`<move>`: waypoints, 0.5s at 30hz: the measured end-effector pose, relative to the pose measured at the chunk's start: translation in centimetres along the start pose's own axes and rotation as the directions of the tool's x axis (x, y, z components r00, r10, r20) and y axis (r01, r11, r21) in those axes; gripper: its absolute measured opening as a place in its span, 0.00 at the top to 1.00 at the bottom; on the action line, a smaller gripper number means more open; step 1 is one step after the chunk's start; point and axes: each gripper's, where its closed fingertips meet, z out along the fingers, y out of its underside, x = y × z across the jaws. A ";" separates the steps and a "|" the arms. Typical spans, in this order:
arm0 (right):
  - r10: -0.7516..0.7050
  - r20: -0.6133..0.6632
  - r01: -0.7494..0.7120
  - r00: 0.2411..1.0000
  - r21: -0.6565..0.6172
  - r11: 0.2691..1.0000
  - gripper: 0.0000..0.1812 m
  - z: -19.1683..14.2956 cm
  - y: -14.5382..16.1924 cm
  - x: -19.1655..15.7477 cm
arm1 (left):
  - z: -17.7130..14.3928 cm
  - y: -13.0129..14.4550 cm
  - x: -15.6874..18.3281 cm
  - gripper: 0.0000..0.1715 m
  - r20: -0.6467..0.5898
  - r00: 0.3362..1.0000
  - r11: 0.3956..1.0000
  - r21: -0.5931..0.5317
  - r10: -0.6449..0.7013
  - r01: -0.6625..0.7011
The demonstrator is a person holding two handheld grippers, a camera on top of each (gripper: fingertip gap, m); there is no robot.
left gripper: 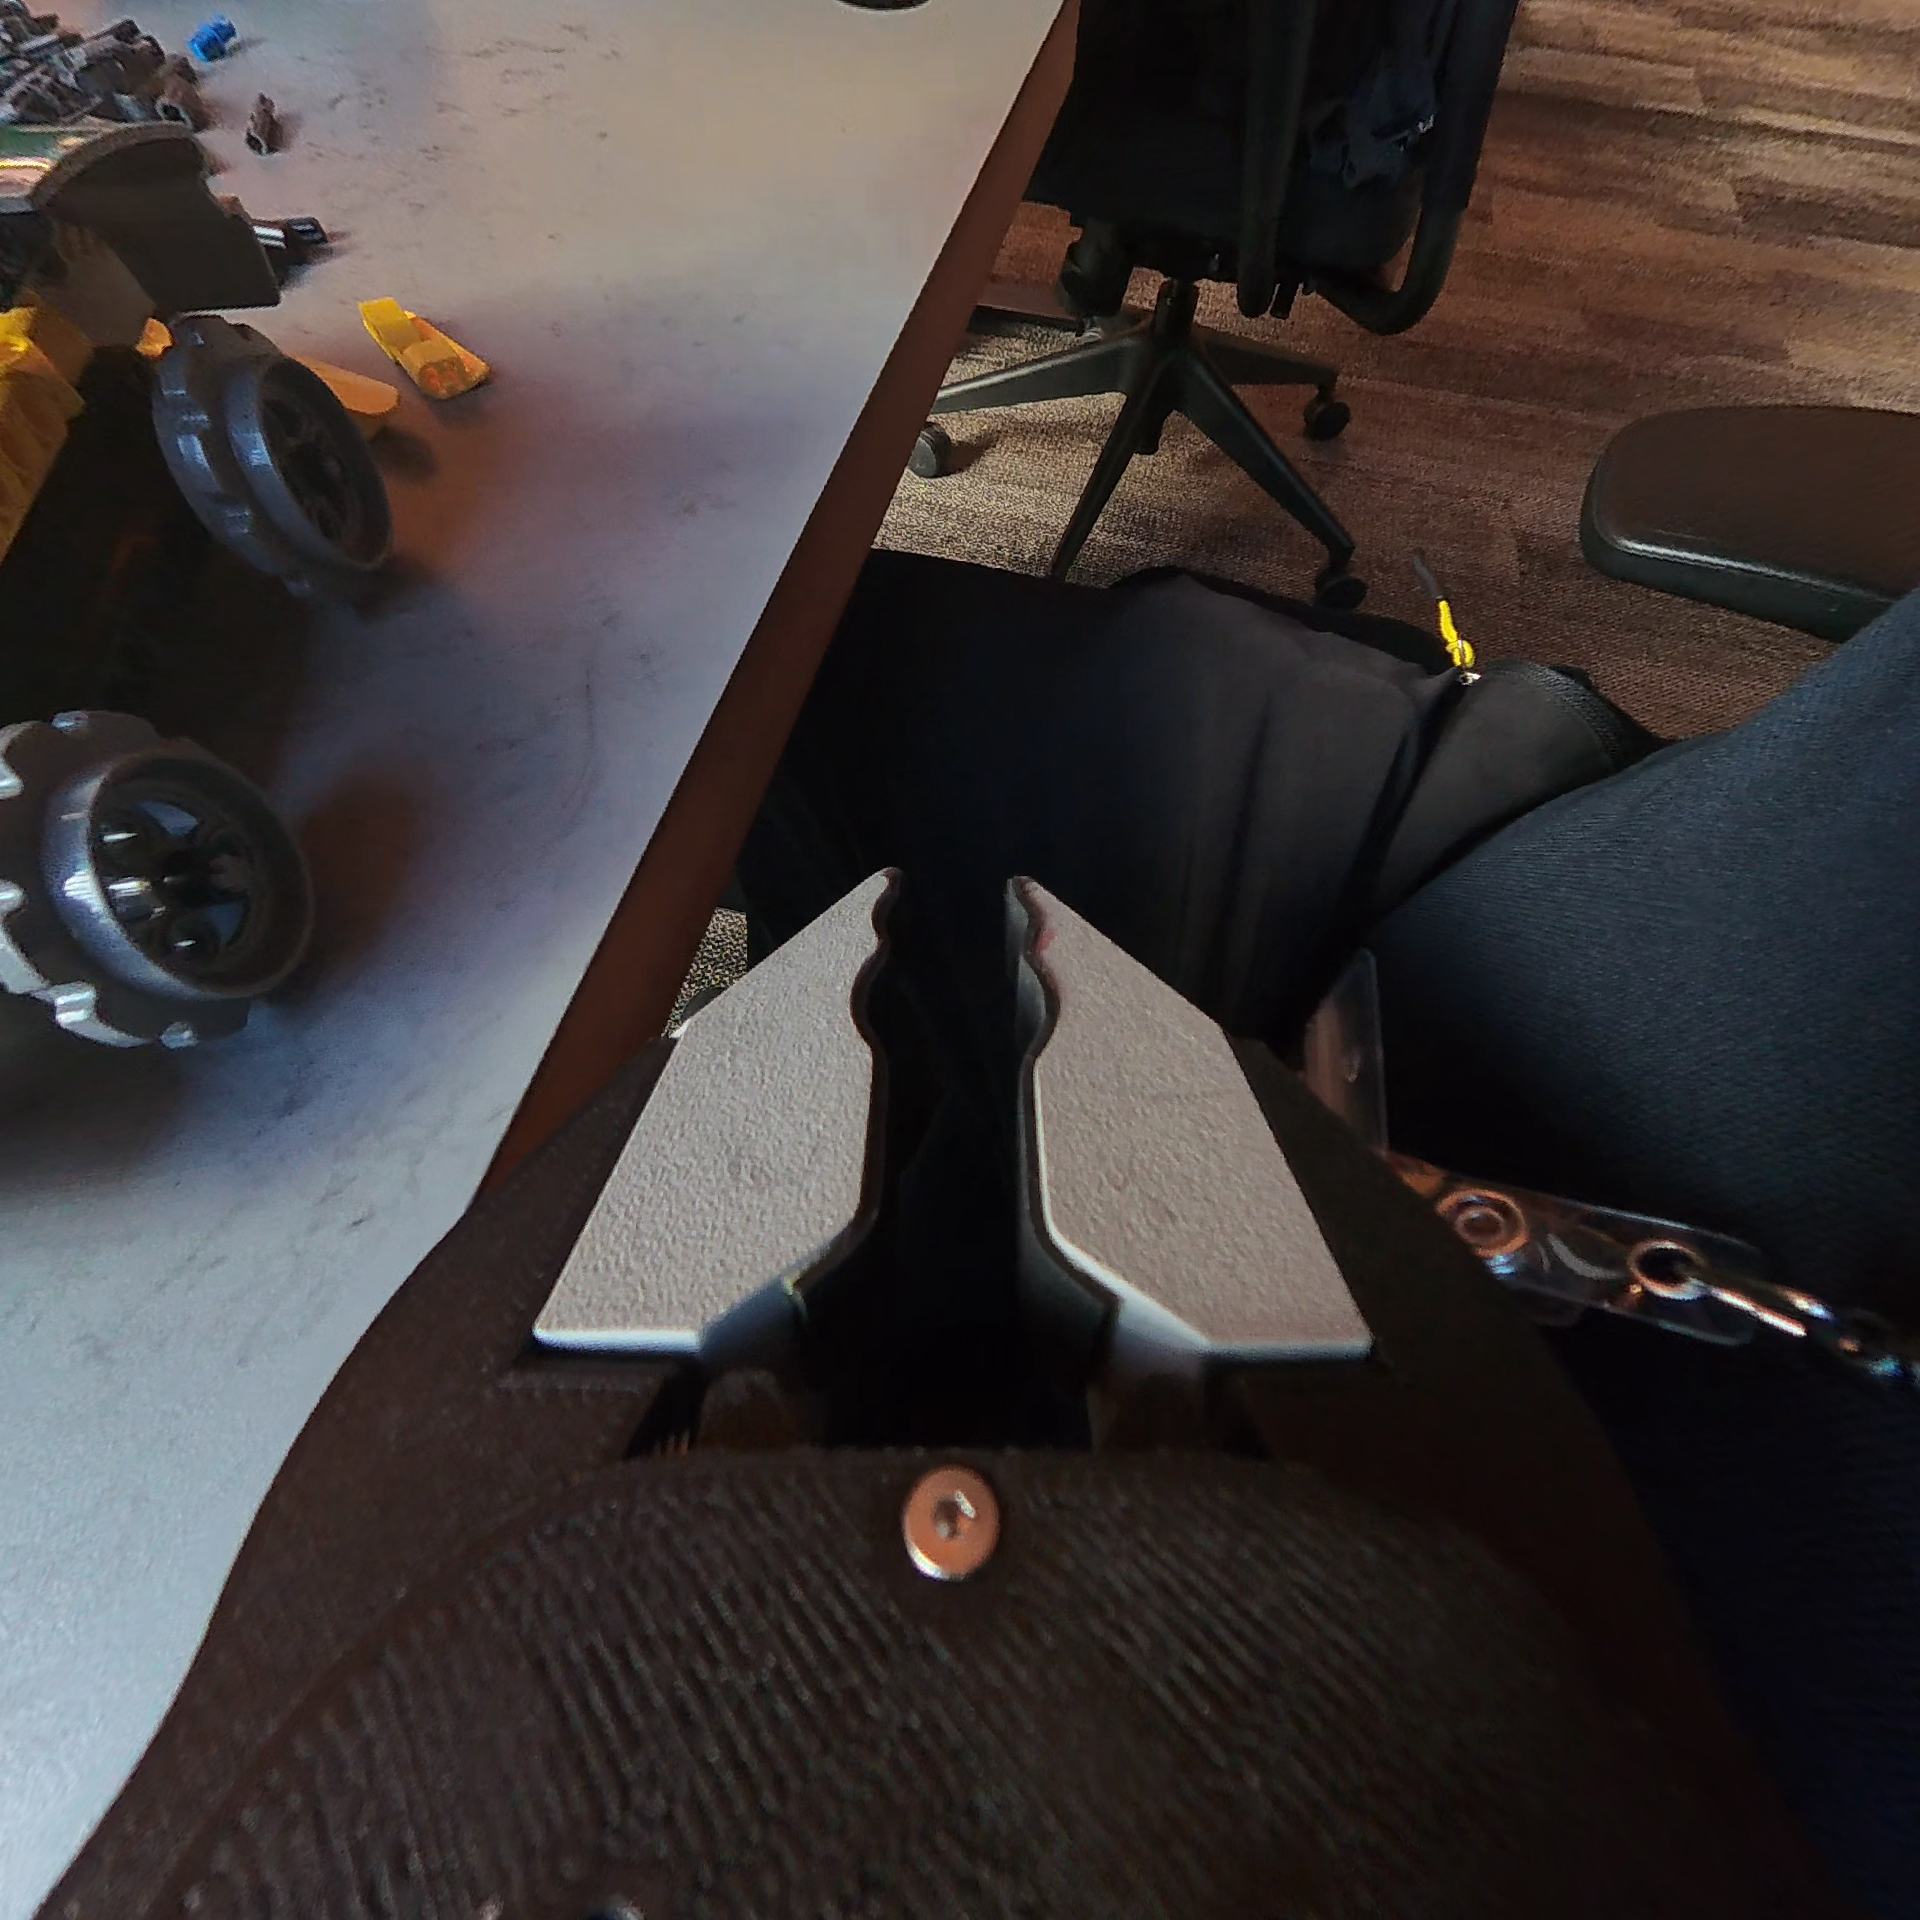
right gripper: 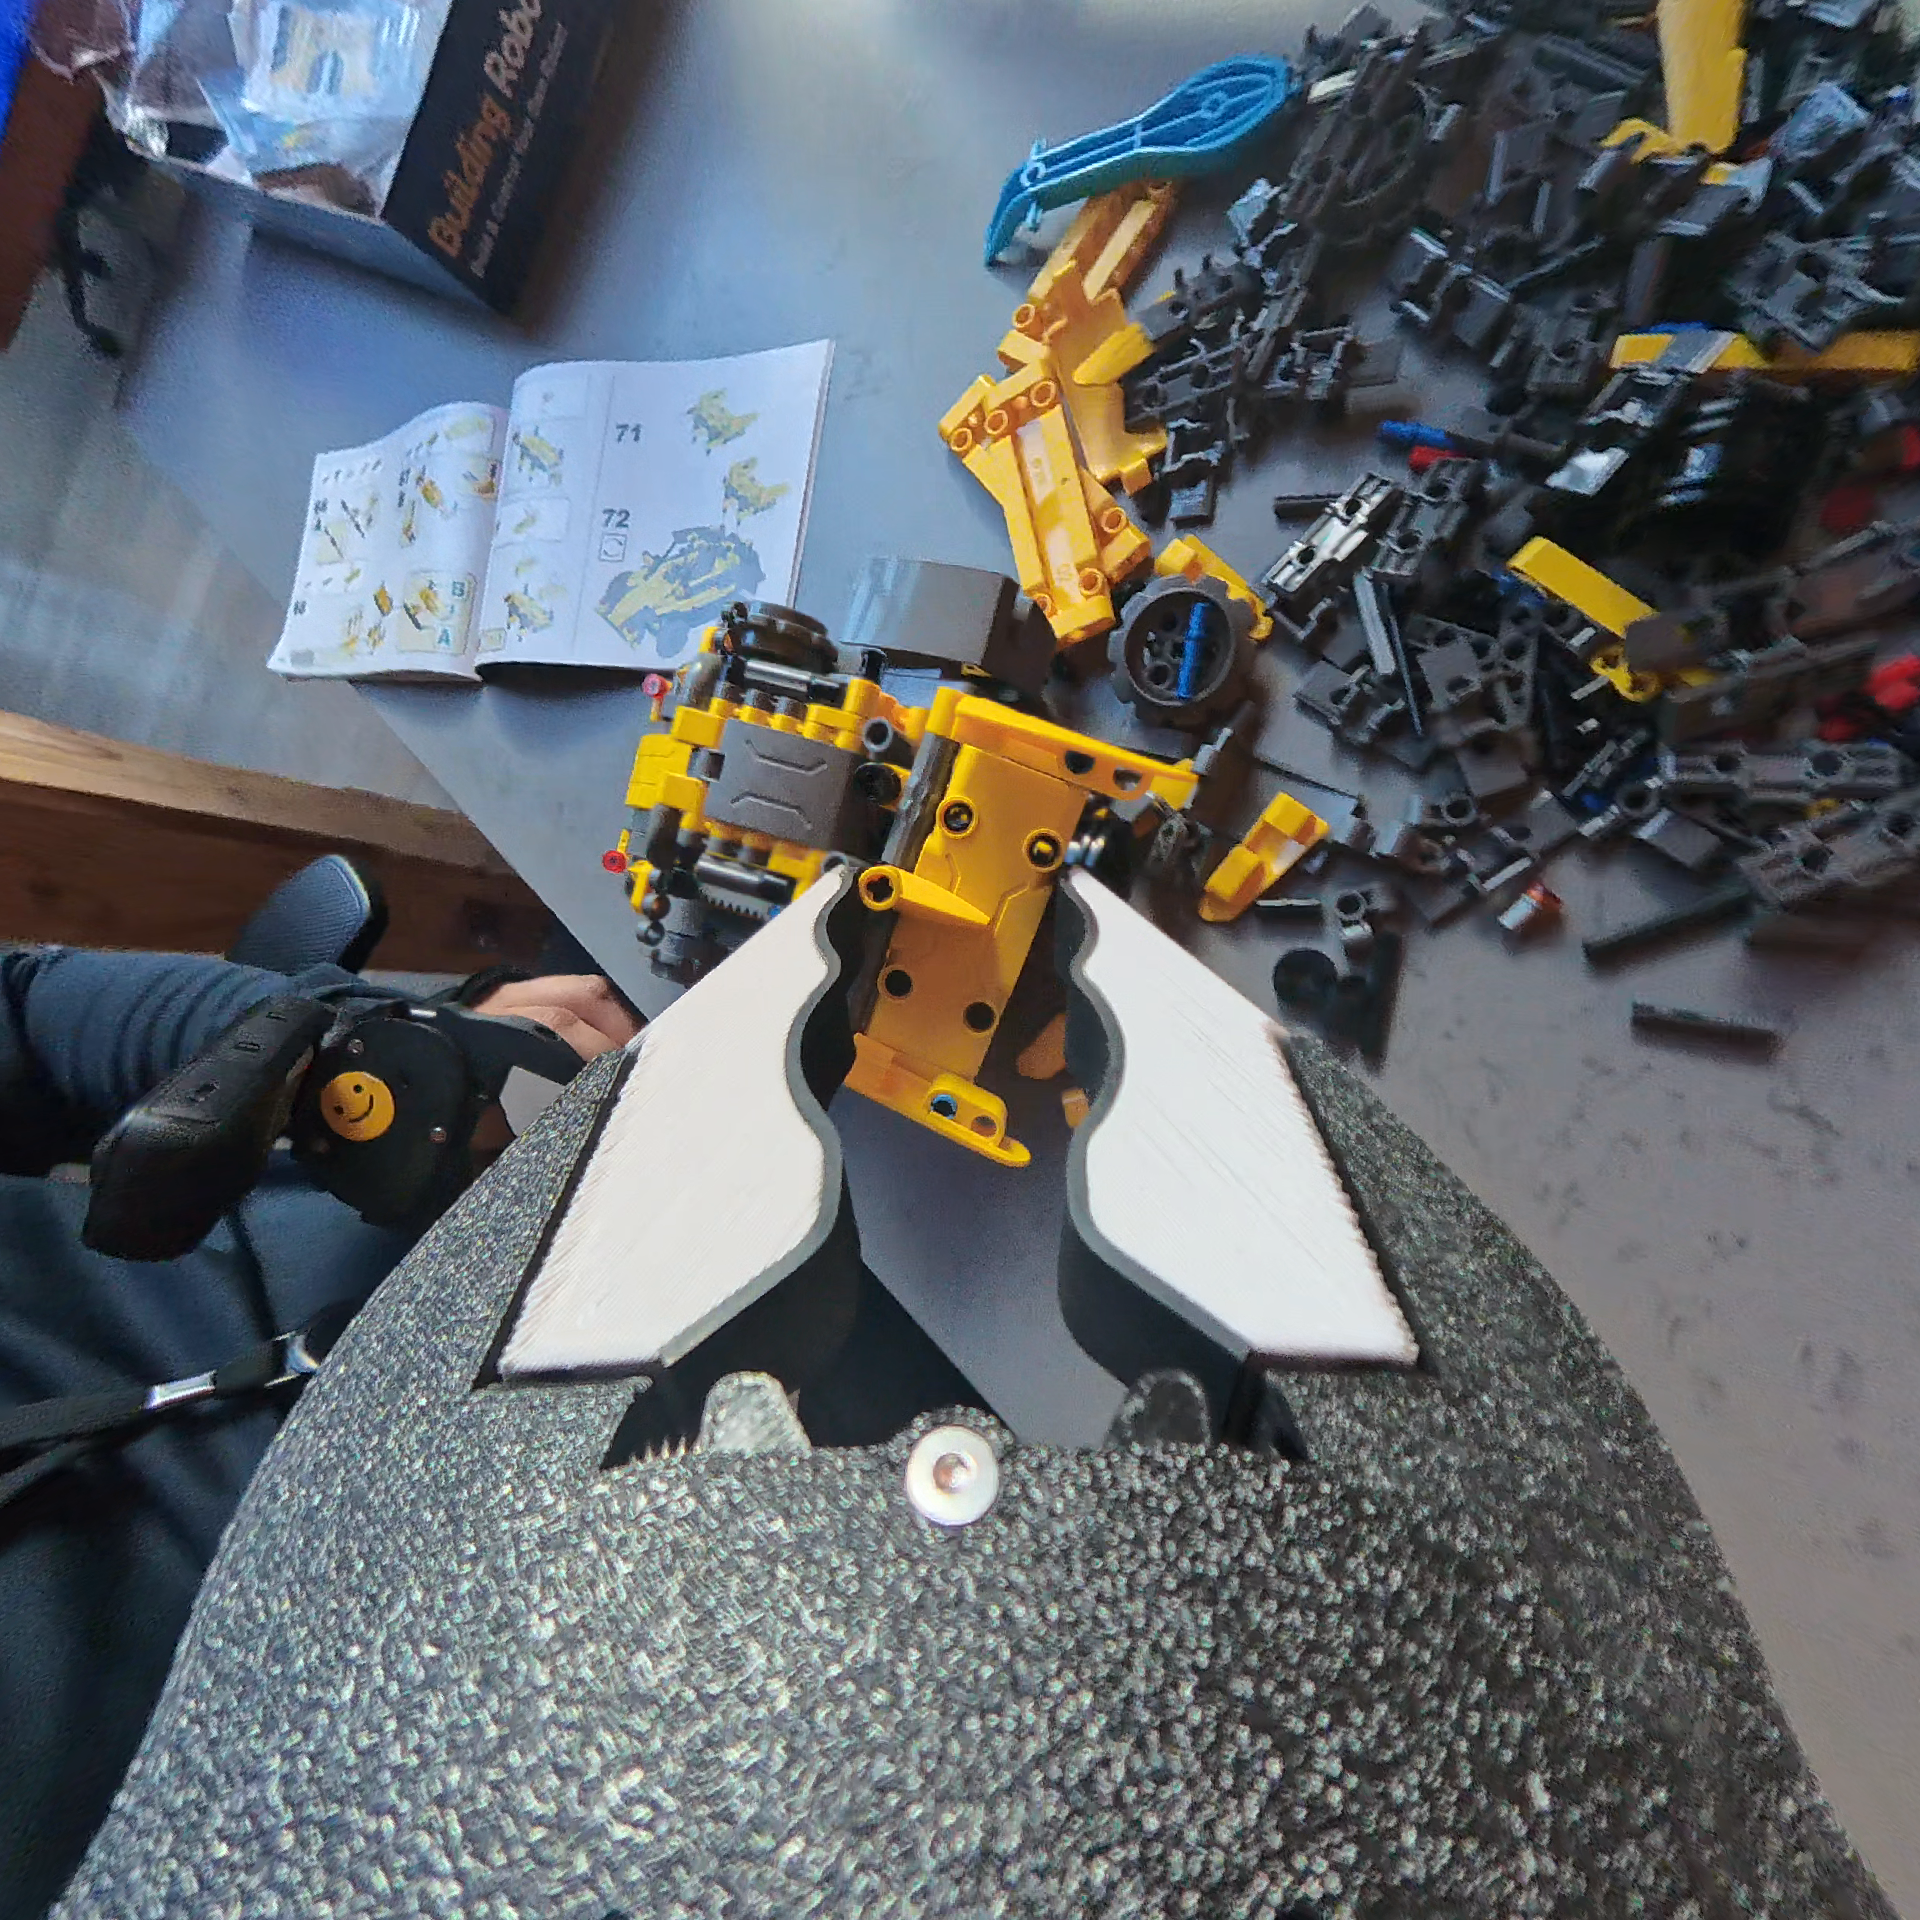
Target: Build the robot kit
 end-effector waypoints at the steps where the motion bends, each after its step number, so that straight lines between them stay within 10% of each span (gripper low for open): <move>1: -0.008 0.007 0.008 1.000 -0.016 1.000 0.80 0.4 -0.2 -0.2 | -0.1 0.0 -0.1 0.91 0.002 1.000 1.000 0.002 -0.001 0.001; 15: -0.081 -0.017 0.078 0.997 -0.135 0.988 0.80 2.6 -0.8 -0.7 | -0.4 0.0 -0.2 0.91 -0.002 1.000 1.000 0.012 -0.016 0.016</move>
